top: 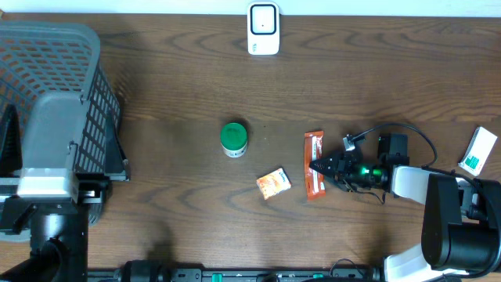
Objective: Scan the item barcode
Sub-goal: 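Lower the right gripper onto the red chocolate bar and grasp it, then lift the chocolate bar and carry it up to the white scanner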
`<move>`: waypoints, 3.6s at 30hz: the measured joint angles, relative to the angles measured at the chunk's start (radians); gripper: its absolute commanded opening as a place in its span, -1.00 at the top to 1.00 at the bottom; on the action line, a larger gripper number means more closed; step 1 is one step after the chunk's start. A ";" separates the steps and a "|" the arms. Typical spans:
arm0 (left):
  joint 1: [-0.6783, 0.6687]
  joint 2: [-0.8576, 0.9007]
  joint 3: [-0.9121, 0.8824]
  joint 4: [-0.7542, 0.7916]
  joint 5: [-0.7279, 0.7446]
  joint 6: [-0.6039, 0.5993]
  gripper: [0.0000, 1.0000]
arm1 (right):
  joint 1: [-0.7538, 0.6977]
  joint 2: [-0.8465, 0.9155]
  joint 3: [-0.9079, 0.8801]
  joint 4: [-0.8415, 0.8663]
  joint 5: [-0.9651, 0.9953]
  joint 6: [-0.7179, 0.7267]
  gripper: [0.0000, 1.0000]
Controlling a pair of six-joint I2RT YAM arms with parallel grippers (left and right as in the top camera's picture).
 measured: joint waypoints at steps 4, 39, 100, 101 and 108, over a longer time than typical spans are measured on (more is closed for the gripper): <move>0.000 0.000 0.000 0.000 0.000 0.000 -0.99 | 0.002 0.004 -0.010 -0.008 -0.031 0.003 -0.37; 0.000 0.000 0.000 0.000 0.000 0.000 -0.99 | 0.095 -0.649 -0.092 0.167 0.027 0.215 0.97; 0.000 0.003 0.000 0.007 0.003 -0.019 -0.99 | 0.475 0.744 1.756 -0.508 1.438 -0.731 0.98; 0.000 0.007 0.000 0.008 0.003 -0.019 -0.99 | 0.485 0.757 1.757 -0.487 1.458 -0.759 0.98; 0.000 0.050 0.000 0.008 0.003 -0.019 -0.99 | 0.557 0.793 1.759 -0.394 1.548 -0.902 0.98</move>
